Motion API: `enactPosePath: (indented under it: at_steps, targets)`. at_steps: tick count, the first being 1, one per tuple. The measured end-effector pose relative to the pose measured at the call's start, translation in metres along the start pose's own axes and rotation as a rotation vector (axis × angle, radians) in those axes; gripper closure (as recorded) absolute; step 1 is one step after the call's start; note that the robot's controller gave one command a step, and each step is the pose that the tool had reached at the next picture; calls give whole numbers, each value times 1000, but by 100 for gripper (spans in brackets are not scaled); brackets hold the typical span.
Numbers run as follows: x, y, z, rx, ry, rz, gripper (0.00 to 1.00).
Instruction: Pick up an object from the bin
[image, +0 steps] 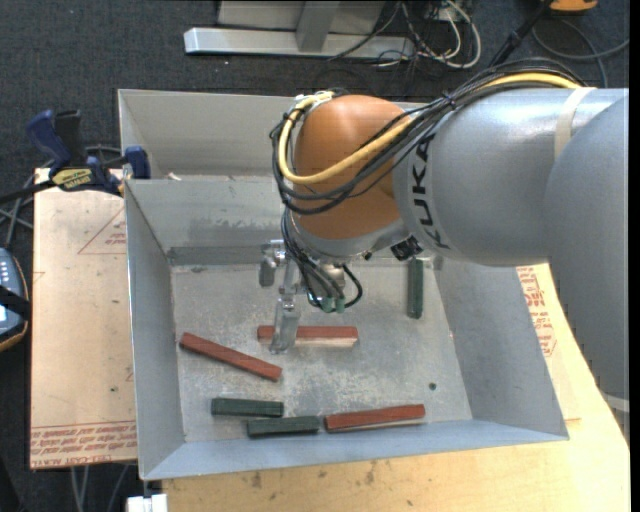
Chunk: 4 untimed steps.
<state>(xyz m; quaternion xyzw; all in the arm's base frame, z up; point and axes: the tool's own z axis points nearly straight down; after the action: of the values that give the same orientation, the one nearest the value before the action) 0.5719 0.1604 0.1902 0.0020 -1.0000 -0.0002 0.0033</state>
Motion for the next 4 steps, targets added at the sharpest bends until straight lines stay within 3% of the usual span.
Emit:
enactPosePath:
  at_steps: [1,2,3,4]
  targets:
    - [-2,-1,-4,-1,-7,3,0]
    - [15,17,26,-1,-8,75,0]
    - [14,28,49,-1,-6,118,0]
    - [21,22,70,-2,-7,302,0]
